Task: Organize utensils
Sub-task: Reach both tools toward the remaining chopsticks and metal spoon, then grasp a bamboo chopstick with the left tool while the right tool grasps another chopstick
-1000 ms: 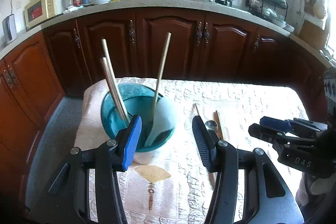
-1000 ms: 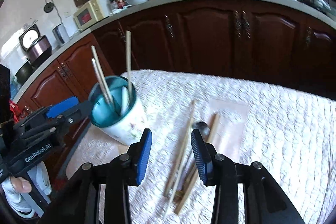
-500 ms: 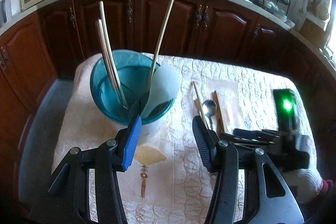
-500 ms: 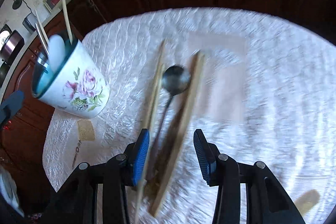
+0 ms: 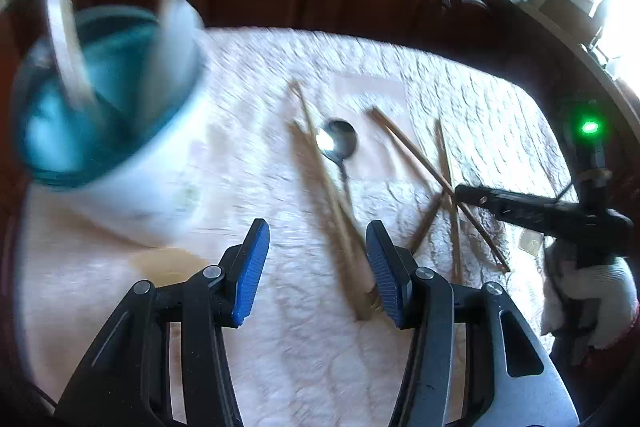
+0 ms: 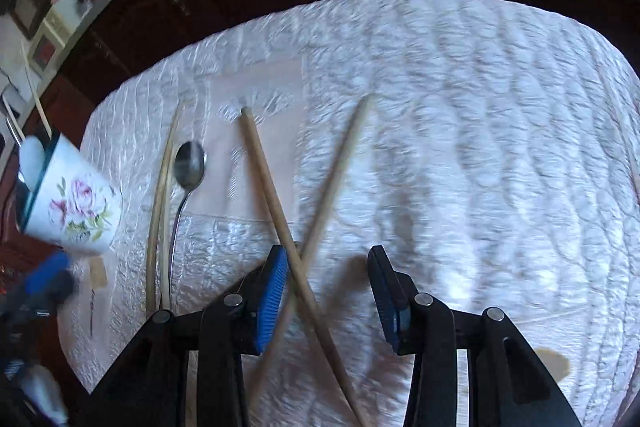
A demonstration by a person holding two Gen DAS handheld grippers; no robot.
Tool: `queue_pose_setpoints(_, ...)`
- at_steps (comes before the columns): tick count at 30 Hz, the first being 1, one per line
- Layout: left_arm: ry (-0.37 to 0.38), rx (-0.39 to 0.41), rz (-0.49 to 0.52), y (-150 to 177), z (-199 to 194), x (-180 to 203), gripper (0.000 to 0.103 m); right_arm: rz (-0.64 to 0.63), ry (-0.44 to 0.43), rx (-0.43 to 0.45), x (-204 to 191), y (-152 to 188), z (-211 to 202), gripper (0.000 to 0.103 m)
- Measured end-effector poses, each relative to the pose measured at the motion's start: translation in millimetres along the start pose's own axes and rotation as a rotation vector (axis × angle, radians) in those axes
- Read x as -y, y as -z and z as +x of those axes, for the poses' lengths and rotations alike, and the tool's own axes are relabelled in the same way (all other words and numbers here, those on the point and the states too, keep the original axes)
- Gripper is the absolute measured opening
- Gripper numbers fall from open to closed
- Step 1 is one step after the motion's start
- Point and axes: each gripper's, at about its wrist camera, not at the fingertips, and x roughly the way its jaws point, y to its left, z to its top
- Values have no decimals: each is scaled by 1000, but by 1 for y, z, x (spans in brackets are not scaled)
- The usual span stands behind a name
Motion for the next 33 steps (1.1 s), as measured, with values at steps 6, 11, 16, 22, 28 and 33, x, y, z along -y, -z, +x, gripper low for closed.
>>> queue_pose_setpoints(6,17,-90,-34,-7,47,-1,26,1,-60,30,7,0,-23,41)
queue_pose_setpoints(11,64,-123,-60,-13,63,0,10,-122,-99,11,-19,-9,-21,34)
queue_pose_setpoints(16,69,-120,-63,-8,50,-4,6,-200,-85,-40,-40,-21,13,8)
queue_pose_setpoints(22,85,-132,-51,22,12,-21,6,-134,-200,-71,-34,-9,0,6)
queue_pose_setpoints(28,49,-174,-43,62,-16,-36,6,-162,-295,-148,-28,34,-37,6)
queue_pose_setpoints(33,32,-205,-30,79,-27,-38,6,-202,-287,-224,-34,73,-37,6)
